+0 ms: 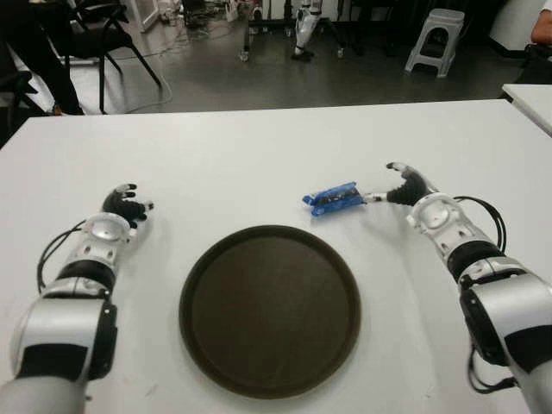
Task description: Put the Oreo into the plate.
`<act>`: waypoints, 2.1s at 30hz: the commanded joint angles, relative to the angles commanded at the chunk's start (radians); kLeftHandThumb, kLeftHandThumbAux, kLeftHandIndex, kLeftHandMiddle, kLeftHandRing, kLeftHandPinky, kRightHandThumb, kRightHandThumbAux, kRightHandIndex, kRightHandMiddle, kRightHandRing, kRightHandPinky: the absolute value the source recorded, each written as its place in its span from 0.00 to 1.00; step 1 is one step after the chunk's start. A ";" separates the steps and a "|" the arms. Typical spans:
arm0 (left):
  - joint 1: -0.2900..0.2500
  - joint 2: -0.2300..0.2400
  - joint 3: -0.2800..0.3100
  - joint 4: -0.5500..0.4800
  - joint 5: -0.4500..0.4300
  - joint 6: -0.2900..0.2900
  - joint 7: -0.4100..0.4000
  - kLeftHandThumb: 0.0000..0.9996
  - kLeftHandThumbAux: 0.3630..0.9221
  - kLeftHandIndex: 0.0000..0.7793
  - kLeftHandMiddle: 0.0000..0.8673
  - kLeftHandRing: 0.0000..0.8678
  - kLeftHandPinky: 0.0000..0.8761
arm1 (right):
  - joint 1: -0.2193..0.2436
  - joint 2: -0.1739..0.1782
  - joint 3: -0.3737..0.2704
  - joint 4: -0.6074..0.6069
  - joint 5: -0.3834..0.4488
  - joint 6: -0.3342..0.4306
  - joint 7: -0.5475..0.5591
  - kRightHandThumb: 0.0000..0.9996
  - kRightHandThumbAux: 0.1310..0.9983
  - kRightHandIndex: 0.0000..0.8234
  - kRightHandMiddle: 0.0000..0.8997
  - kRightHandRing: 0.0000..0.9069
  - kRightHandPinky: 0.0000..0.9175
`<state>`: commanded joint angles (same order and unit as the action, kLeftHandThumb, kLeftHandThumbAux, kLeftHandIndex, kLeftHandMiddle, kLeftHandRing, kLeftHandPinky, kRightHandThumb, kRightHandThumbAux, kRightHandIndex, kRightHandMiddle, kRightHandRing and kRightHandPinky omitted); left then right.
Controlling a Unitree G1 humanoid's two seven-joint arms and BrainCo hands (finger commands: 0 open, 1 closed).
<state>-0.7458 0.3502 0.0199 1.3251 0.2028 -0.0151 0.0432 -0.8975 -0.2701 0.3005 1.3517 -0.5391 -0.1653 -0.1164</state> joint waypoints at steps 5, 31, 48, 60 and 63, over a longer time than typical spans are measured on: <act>-0.001 0.000 0.001 0.000 -0.001 0.002 0.001 0.23 0.68 0.18 0.17 0.22 0.26 | -0.017 0.003 0.036 -0.016 -0.031 -0.022 -0.009 0.00 0.57 0.02 0.02 0.01 0.02; -0.007 -0.005 -0.013 -0.002 0.008 0.018 0.011 0.21 0.68 0.15 0.14 0.19 0.22 | -0.047 -0.013 0.147 -0.051 -0.093 -0.087 0.042 0.00 0.58 0.00 0.00 0.00 0.00; -0.009 -0.013 -0.005 -0.005 -0.002 0.006 0.008 0.23 0.73 0.15 0.13 0.17 0.20 | -0.068 -0.034 0.185 -0.047 -0.113 -0.090 0.121 0.00 0.58 0.00 0.00 0.00 0.00; -0.007 -0.017 -0.003 -0.006 -0.006 0.000 0.008 0.21 0.77 0.11 0.14 0.17 0.19 | -0.079 -0.053 0.228 -0.041 -0.148 -0.104 0.183 0.00 0.60 0.00 0.02 0.00 0.00; -0.006 -0.016 -0.001 -0.004 -0.008 -0.001 0.007 0.21 0.80 0.12 0.14 0.17 0.19 | -0.079 -0.055 0.235 -0.040 -0.152 -0.112 0.193 0.00 0.61 0.00 0.02 0.00 0.00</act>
<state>-0.7516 0.3339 0.0192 1.3213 0.1948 -0.0158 0.0499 -0.9761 -0.3253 0.5351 1.3119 -0.6908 -0.2772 0.0763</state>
